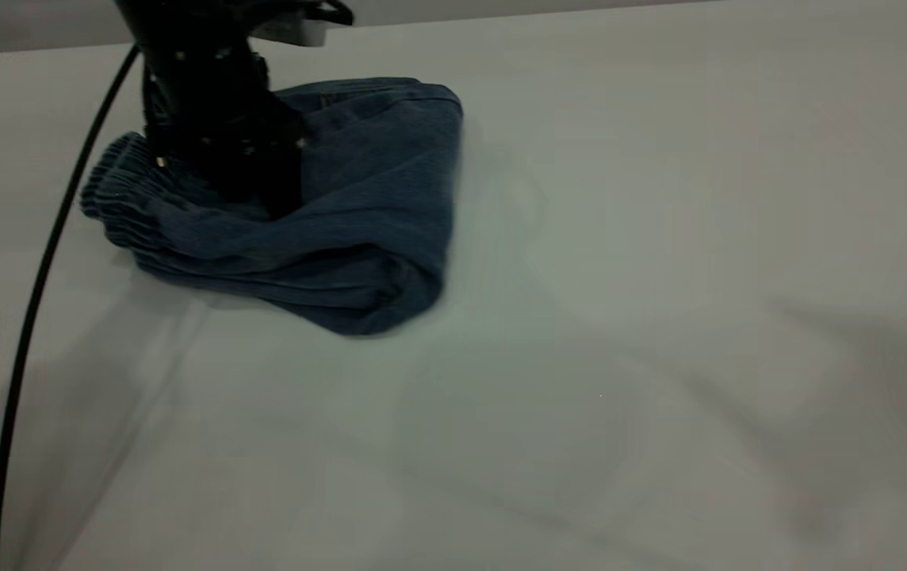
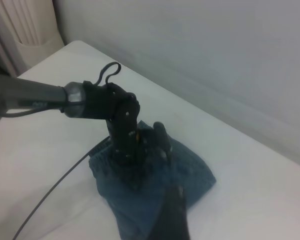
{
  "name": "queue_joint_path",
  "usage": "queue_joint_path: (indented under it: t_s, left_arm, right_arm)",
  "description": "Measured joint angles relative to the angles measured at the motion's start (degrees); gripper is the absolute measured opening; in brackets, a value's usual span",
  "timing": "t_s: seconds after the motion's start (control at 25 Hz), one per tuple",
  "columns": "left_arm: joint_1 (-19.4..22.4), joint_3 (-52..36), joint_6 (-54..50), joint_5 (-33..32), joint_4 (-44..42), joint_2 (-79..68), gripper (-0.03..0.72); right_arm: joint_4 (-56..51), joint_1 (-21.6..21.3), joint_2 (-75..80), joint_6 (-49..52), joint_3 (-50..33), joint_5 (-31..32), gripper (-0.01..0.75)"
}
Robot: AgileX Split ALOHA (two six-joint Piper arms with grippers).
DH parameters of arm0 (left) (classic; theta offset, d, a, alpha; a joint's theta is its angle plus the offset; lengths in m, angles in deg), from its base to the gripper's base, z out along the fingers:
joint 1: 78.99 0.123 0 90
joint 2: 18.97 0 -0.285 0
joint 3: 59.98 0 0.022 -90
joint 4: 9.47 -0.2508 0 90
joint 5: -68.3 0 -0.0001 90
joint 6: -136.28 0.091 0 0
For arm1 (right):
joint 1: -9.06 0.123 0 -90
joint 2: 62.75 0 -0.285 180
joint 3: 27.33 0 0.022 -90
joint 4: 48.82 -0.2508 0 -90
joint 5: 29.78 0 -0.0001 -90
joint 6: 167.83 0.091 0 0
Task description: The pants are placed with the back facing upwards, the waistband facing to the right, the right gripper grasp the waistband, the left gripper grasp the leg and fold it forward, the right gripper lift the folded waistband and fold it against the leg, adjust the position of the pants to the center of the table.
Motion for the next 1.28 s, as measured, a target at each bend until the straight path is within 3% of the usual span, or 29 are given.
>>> queue_joint_path:
  t_s: [0.4,0.6,1.0,1.28]
  left_arm:
    - [-7.4,0.0,-14.7,-5.1,0.3,0.0,0.468]
    - [-10.7,0.0,-14.8,-7.0,-0.5,0.0,0.468]
    - [-10.5,7.4,-14.6,-13.3,-9.2,0.1,0.468]
    - [-10.5,13.0,-15.8,-6.5,-10.6,0.1,0.468]
  right_arm:
    - [0.0,0.0,0.0,0.0,0.0,0.0,0.582]
    - [0.0,0.0,0.0,0.0,0.0,0.0,0.582]
    - [0.0,0.0,0.0,0.0,0.0,0.0,0.582]
    - [0.0,0.0,0.0,0.0,0.0,0.0,0.582]
